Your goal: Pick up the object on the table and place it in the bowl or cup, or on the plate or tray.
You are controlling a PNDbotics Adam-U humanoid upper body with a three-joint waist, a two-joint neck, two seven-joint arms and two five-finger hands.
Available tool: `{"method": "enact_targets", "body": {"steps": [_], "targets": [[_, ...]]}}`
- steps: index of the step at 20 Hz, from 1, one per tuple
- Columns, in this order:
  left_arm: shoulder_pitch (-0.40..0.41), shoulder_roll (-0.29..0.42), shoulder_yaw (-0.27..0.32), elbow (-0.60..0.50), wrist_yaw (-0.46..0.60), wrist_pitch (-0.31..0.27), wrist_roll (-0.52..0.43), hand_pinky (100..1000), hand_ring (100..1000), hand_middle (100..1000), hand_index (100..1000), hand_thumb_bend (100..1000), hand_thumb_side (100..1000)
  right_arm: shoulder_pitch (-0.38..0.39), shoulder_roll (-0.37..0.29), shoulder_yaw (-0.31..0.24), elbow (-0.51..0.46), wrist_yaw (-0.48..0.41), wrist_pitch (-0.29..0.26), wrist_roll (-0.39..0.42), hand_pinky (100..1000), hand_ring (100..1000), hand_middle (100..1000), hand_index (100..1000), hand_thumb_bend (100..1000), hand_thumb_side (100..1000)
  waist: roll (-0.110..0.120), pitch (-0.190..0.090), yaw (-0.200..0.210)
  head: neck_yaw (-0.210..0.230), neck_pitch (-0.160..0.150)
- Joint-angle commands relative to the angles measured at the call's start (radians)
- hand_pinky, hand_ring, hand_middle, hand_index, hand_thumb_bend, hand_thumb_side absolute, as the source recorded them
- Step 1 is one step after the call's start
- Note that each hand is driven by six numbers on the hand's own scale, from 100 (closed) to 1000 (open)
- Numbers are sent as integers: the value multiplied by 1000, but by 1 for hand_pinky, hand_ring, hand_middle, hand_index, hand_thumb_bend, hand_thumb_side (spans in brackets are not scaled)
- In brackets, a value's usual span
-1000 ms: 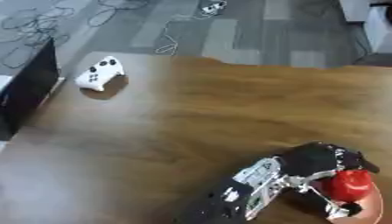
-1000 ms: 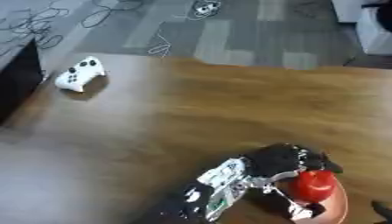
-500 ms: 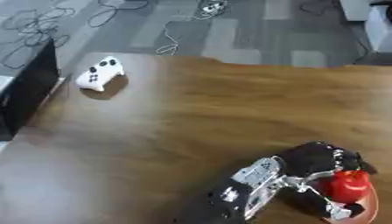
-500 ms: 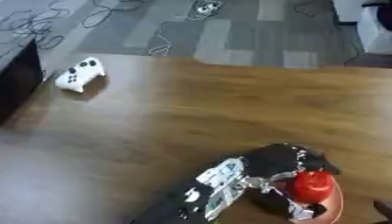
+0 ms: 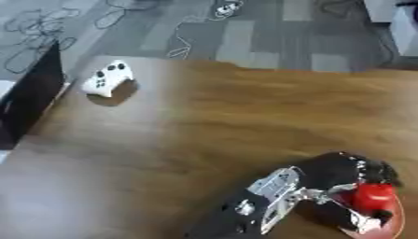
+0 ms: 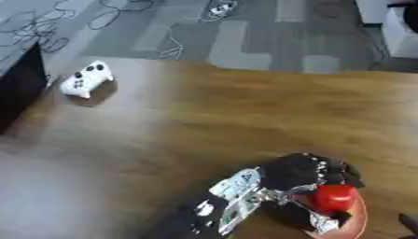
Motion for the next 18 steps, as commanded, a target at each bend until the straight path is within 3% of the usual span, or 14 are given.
{"method": "enact_targets", "body": {"steps": [1,13,18], "targets": [[-22,6,9,-32,4,-1,-1,534,788,831,904,100,689,5,-3,-2,-19,-4,-1,0,514,615,603,1000,100,583,-7,-23,2,12,-10],[-54,3,4,-120,68,20,-62,546,760,798,876,179,620,30,-13,-7,-12,-20,-1,-5,513,614,603,1000,100,568,-17,-62,20,18,-13],[-59,4,-2,-134,102,26,-83,537,753,797,874,154,624,39,-18,-8,-9,-29,0,-6,513,614,603,1000,100,564,-21,-77,30,19,-13]]}}
